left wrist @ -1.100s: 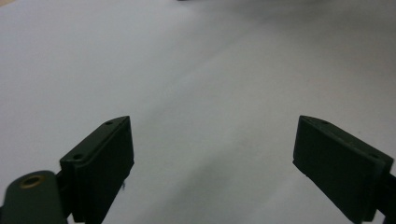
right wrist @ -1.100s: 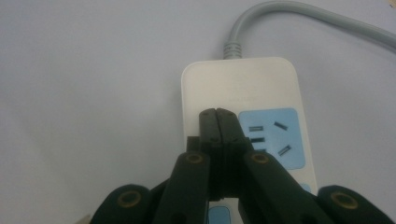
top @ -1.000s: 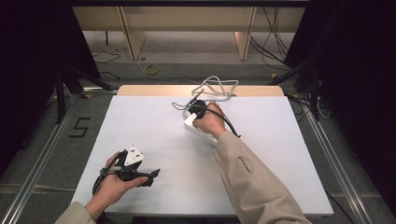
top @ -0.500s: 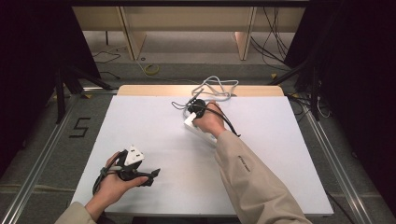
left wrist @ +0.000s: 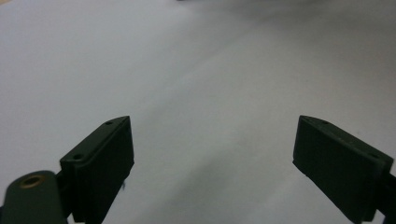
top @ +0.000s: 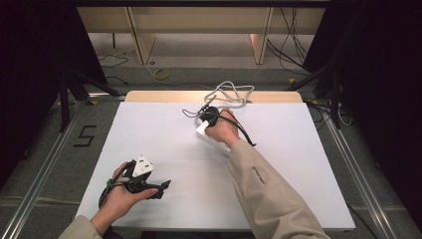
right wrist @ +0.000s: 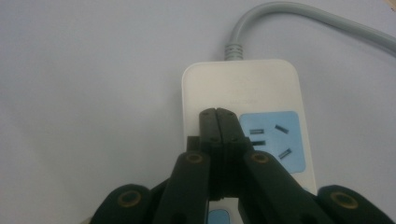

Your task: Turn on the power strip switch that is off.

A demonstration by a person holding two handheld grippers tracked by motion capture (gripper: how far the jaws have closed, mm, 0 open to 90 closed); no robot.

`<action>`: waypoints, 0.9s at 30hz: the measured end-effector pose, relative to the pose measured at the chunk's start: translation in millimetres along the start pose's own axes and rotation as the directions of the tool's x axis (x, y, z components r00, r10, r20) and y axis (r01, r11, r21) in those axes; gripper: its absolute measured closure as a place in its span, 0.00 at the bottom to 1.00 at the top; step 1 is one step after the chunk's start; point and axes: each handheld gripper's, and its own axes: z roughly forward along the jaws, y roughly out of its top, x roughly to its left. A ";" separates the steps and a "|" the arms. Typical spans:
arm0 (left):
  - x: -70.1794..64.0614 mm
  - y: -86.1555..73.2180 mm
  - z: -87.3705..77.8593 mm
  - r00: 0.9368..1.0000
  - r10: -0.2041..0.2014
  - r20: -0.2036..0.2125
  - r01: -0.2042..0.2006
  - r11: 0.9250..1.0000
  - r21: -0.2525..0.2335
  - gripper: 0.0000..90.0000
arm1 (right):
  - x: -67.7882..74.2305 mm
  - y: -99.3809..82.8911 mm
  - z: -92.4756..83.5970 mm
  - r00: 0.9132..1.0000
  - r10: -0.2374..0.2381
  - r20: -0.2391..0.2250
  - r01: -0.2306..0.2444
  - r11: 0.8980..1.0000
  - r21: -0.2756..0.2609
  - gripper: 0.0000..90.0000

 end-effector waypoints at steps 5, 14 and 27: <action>-0.2 0.0 -0.1 1.000 -0.001 0.001 0.001 1.000 0.001 0.13 | 0.2 -0.3 1.3 1.000 0.004 0.000 -0.004 1.000 0.000 1.00; -0.2 0.1 0.0 1.000 0.000 0.001 0.000 1.000 0.000 0.13 | 1.0 0.1 1.0 1.000 -0.003 0.006 0.003 1.000 0.004 1.00; 0.0 0.0 0.4 1.000 0.002 0.001 -0.002 1.000 0.003 0.13 | 1.8 -1.3 0.8 1.000 0.003 0.013 -0.003 1.000 -0.010 1.00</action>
